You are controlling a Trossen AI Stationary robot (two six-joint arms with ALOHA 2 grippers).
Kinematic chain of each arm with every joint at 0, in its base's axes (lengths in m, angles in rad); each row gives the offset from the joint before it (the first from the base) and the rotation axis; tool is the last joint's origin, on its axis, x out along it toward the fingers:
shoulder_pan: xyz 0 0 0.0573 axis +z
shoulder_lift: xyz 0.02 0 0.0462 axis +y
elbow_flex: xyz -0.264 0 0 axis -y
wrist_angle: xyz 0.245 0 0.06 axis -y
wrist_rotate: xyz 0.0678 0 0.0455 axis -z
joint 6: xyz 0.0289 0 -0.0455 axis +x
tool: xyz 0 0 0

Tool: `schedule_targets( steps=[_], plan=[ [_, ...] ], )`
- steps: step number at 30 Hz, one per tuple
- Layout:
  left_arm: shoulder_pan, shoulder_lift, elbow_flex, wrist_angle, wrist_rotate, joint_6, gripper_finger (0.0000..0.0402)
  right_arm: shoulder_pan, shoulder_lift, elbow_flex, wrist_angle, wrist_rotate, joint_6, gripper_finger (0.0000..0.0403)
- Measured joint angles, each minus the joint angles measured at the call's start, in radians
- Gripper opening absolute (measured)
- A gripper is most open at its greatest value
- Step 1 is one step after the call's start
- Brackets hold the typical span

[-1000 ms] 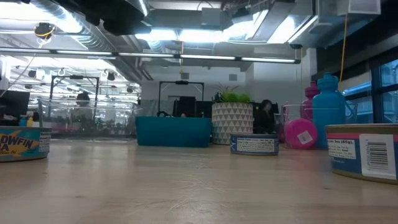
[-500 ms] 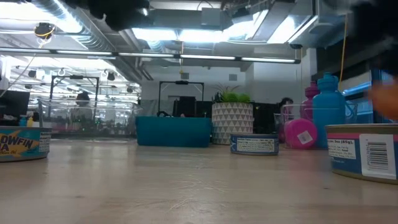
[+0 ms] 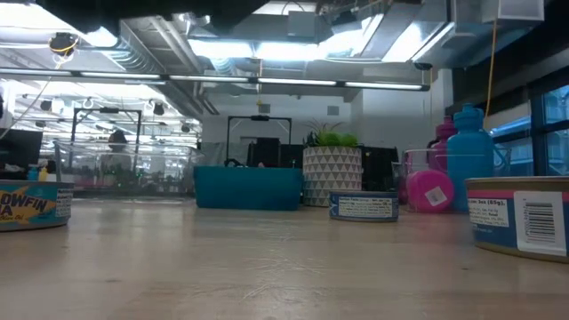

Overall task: Pick & Place Food Item
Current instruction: Put the mango into the blue bin

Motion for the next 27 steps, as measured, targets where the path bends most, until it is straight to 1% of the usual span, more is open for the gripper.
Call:
schedule_targets(
  steps=[2, 4, 7, 13, 18, 21, 27],
  plan=[
    [0.009, 0.04, 0.0, 0.094, 0.015, 0.038, 0.0337, -0.024, 0.002, 0.0, 0.001, -0.019, -0.017, 0.024],
    [0.012, 0.075, 0.006, 0.182, 0.044, 0.042, 0.0337, -0.045, 0.002, 0.0, 0.002, -0.027, -0.024, 0.024],
    [0.009, 0.125, 0.042, 0.252, 0.091, 0.043, 0.0338, -0.073, 0.011, -0.001, 0.008, -0.033, -0.047, 0.0239],
    [0.0, 0.19, 0.114, 0.214, 0.091, 0.077, 0.0338, -0.117, 0.016, -0.001, 0.025, -0.054, -0.07, 0.0239],
    [0.003, 0.222, 0.124, 0.211, 0.084, 0.073, 0.0337, -0.129, 0.016, -0.001, 0.064, -0.096, -0.107, 0.024],
    [0.012, 0.233, 0.124, 0.212, 0.062, 0.069, 0.0337, -0.129, 0.016, -0.001, 0.077, -0.105, -0.129, 0.024],
    [0.036, 0.234, 0.124, 0.215, 0.104, 0.011, 0.0337, -0.129, 0.016, -0.001, 0.079, -0.106, -0.136, 0.024]
  ],
)
